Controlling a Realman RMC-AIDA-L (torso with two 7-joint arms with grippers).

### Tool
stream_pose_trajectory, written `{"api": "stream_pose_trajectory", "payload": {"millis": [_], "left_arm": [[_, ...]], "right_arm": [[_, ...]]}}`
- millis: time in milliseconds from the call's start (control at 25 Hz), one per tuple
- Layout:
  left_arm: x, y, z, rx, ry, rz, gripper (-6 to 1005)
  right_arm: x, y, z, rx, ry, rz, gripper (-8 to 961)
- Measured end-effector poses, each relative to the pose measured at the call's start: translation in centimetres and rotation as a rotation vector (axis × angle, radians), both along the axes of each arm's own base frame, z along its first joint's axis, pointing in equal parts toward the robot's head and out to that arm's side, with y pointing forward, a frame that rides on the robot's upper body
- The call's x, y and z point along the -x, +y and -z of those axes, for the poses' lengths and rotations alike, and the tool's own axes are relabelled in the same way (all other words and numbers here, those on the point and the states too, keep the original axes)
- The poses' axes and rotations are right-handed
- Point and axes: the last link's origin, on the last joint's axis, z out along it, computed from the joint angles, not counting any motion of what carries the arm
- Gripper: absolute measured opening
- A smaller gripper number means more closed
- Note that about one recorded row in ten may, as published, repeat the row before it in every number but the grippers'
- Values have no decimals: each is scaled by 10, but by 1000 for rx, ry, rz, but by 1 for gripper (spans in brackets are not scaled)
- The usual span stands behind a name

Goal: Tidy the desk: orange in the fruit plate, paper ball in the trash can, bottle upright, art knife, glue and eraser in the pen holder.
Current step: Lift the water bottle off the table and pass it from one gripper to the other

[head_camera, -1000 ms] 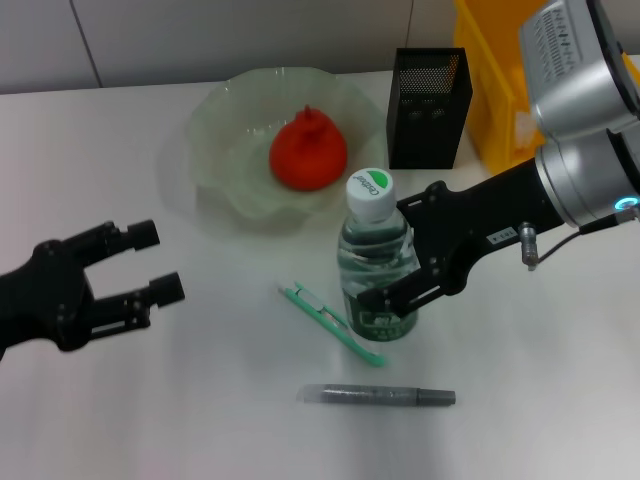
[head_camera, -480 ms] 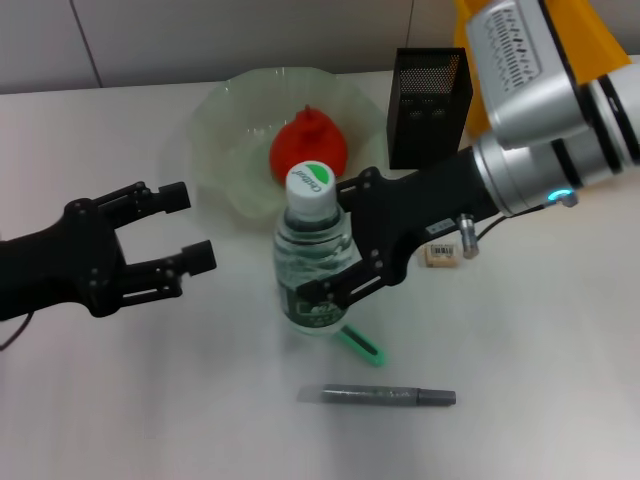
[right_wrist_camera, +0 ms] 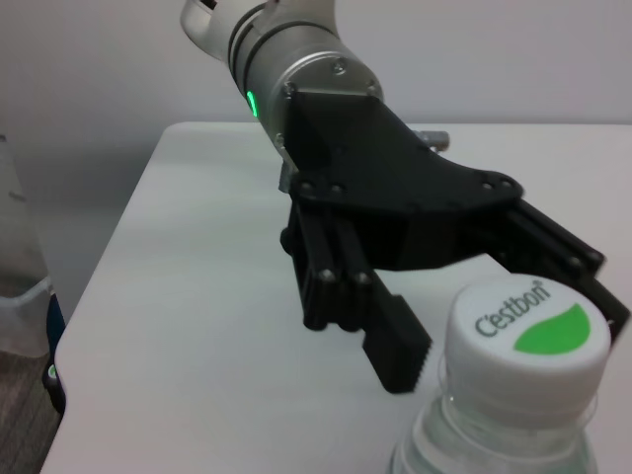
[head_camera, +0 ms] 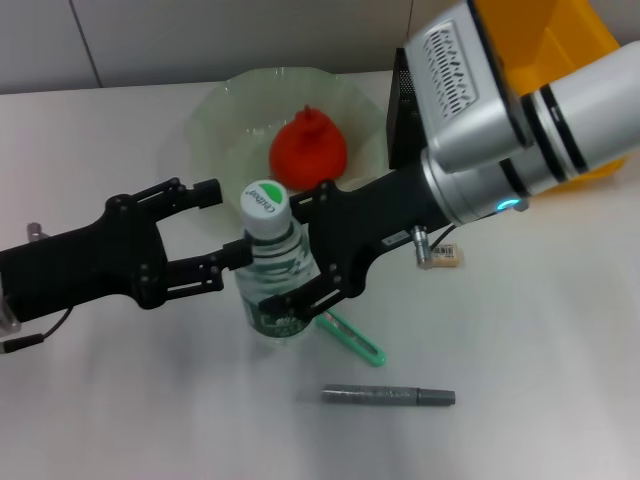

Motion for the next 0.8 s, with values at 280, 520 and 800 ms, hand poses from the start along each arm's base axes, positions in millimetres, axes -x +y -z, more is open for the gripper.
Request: {"api": "stream_pose_trajectory", "payload": {"millis": [280, 520, 800], "left_arm": [[-6, 4, 3, 2, -4, 13, 812], [-7, 3, 4, 0, -9, 25, 811], [-8, 1, 8, -25, -22, 50, 810]], "right_arm": [[1, 4, 8, -17, -12, 1, 792], [1, 7, 13, -8, 0, 28, 791], [2, 9, 17, -4, 17, 36, 791]]}}
